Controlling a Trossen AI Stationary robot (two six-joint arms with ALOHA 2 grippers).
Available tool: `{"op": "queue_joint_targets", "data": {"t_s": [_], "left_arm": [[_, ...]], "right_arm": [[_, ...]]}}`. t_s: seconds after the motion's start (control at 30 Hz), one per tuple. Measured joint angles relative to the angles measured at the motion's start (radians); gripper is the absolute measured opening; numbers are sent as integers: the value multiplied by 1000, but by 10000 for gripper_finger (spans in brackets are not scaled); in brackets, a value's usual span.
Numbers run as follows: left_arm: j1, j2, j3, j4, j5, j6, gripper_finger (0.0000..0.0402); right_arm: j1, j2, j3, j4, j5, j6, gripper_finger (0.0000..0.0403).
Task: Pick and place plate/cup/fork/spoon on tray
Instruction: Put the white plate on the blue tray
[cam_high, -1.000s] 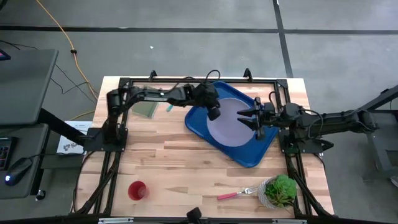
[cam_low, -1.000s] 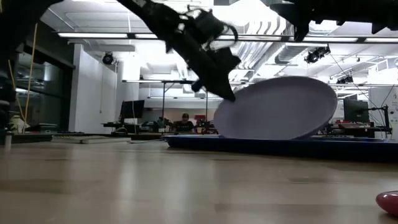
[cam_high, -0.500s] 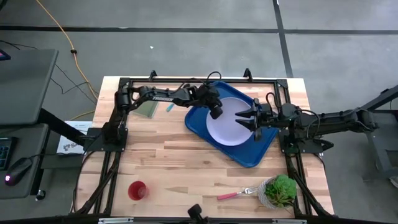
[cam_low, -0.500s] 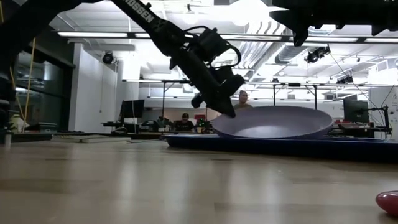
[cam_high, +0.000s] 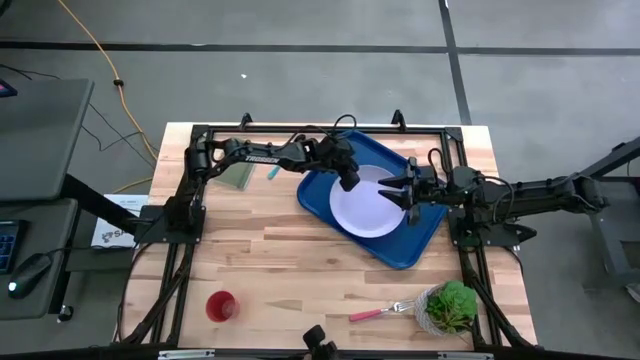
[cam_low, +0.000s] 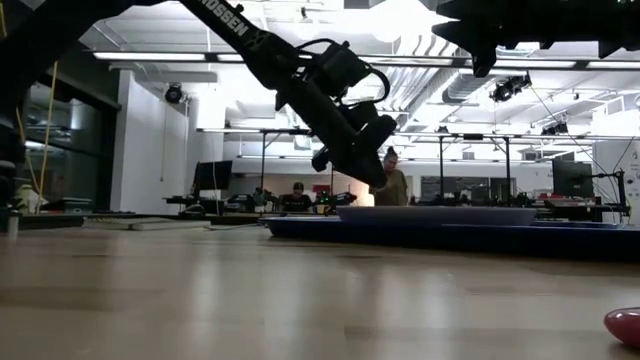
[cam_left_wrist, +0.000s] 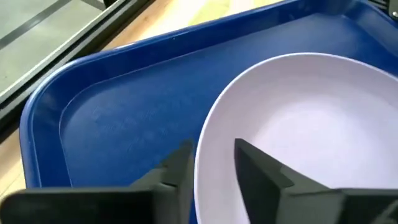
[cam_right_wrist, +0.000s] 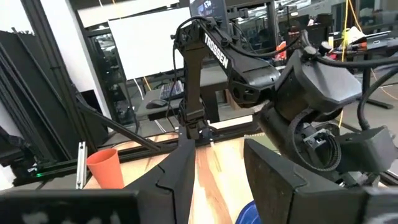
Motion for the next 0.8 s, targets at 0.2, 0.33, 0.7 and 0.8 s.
{"op": "queue_joint_targets", "data": {"t_s": [0.2,0.33,0.7,0.8], "left_arm": [[26,-74,100,-151,89,51,167],[26,-220,92,-202,203,59,181],[-85,-810,-597,464,281,106,162],[-106,-914,-817,734,277,66,161]], "right_arm": [[0,0,0,-51,34,6,130],[0,16,0,-130,57,30,130],[0,268,0,-208,111,142,116],[0,320,0,-298,163,168,83]]}}
